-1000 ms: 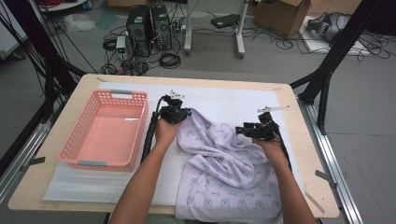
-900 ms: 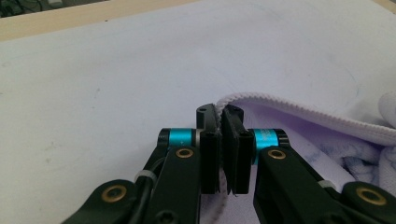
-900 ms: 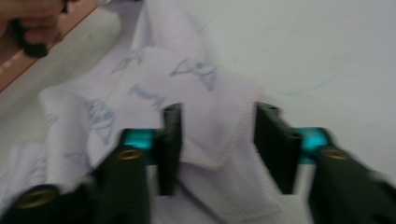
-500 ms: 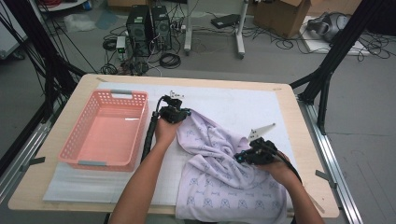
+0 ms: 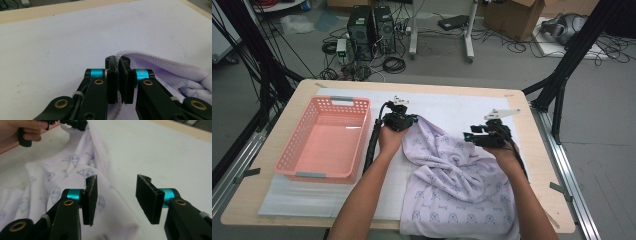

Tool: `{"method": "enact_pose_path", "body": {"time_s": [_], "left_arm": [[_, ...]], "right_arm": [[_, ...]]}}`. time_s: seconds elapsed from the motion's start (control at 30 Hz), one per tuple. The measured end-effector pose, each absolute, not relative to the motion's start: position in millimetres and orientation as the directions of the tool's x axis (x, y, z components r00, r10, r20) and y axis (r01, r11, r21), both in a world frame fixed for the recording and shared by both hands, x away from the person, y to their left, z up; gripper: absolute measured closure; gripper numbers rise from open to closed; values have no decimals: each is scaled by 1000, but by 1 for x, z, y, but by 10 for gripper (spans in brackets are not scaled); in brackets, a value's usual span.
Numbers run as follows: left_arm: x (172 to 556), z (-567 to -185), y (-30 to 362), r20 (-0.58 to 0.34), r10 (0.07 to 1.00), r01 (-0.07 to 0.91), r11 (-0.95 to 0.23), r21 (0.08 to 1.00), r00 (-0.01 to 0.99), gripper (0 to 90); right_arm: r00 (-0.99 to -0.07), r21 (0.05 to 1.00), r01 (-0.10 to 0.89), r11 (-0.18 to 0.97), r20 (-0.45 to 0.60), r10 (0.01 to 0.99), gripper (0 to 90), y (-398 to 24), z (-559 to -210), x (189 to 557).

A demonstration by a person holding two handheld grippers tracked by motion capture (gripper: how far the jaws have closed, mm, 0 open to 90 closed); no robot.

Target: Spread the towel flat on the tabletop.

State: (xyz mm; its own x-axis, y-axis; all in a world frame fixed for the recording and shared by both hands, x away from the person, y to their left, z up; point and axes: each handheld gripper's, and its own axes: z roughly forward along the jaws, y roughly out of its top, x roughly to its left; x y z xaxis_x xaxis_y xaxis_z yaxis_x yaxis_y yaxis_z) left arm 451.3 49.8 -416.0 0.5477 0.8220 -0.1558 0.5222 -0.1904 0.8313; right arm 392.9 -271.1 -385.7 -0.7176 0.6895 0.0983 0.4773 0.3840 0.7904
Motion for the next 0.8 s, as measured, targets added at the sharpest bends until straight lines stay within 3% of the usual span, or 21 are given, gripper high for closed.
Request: {"method": "enact_pose_path", "body": {"time_s": [0.27, 0.3, 0.4, 0.53, 0.63, 0.7, 0.8], "left_arm": [[456, -416, 49, -147, 824, 518, -196, 833, 548, 854], [456, -417, 49, -149, 822, 516, -193, 835, 550, 854], [456, -417, 48, -151, 822, 508, -185, 841, 549, 854], [457, -417, 47, -169, 824, 504, -156, 850, 541, 854], [458, -416, 44, -161, 823, 504, -168, 847, 545, 856], [459, -414, 42, -162, 822, 504, -169, 847, 547, 855], [460, -410, 40, -163, 819, 500, -168, 849, 551, 855]], "right_arm": [[-718, 704, 536, 466, 90, 690, 533, -208, -419, 437], [-710, 683, 545, 486, 68, 701, 591, -205, -422, 441], [-702, 648, 547, 530, 10, 712, 896, -206, -423, 447], [-679, 604, 549, 578, -81, 729, 900, -223, -421, 453], [-642, 687, 578, 439, 52, 765, 849, -242, -414, 457], [-666, 741, 556, 376, 126, 736, 689, -241, -409, 456], [-722, 763, 509, 398, 127, 680, 498, -222, -409, 454]]}}
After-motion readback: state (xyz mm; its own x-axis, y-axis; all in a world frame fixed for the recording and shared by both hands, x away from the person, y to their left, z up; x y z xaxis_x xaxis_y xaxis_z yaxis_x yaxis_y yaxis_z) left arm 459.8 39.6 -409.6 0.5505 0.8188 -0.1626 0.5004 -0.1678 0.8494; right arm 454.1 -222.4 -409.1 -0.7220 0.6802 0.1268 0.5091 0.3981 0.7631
